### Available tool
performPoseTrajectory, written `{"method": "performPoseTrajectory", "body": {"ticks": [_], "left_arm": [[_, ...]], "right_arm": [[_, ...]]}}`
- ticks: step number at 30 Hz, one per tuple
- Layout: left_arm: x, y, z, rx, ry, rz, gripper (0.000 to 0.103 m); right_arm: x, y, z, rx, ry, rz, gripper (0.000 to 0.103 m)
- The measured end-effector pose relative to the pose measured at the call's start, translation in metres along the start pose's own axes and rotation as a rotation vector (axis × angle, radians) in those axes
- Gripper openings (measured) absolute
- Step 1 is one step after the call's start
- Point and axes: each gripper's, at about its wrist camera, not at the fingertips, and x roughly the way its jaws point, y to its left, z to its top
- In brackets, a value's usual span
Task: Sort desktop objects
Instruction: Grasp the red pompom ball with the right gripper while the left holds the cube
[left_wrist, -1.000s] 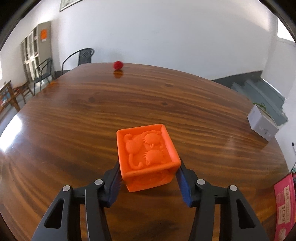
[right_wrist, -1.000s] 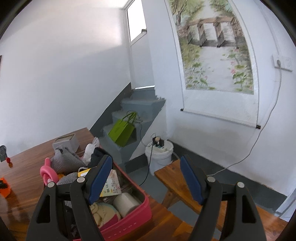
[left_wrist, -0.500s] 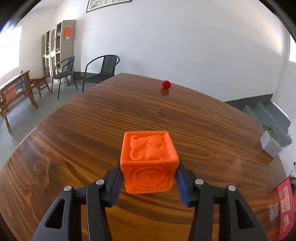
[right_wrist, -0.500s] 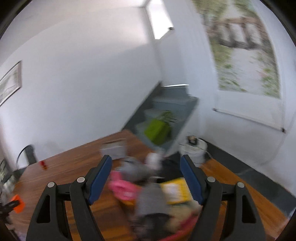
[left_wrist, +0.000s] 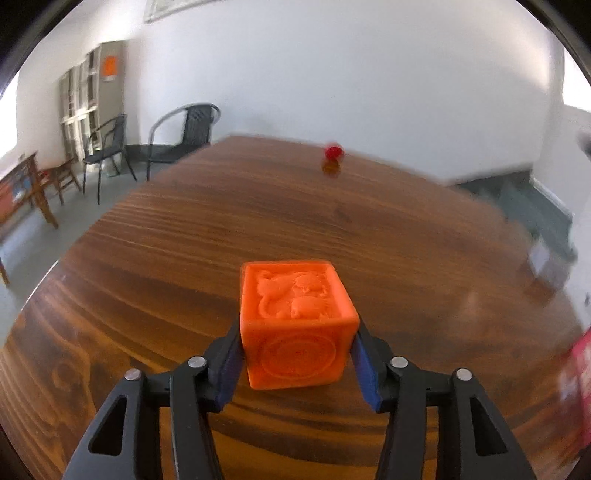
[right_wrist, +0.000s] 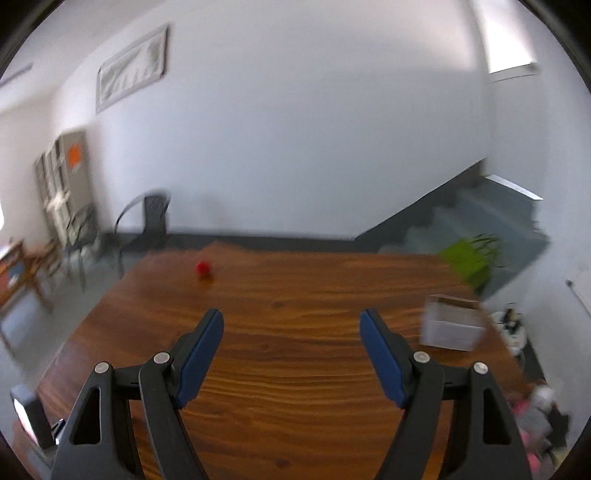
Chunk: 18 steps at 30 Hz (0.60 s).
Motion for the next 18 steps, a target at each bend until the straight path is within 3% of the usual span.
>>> {"method": "performPoseTrajectory", "body": {"ticks": [5,10,13,18], "left_arm": [[0.003,0.021,-0.010,-0.103,0.066,-0.109,0.062],[0.004,0.025,-0.012,-0.119,0.071,-0.138,0.062],[0.004,0.027,-0.011,-0.128,0.069,-0.151,0.062],[0.000,0.034,-0.009,-0.151,0.065,-0.184,0.062]], "right_arm": [[0.107,0.031,0.022,0.011,0.263,0.094,0.079],[0.194,0.060,0.044,0.085,0.424,0.147,0.079],[0.240,0.083,0.060,0.107,0.467,0.201,0.079],[0.328,0.138,0.079,0.080,0.487,0.205,0.079]]}}
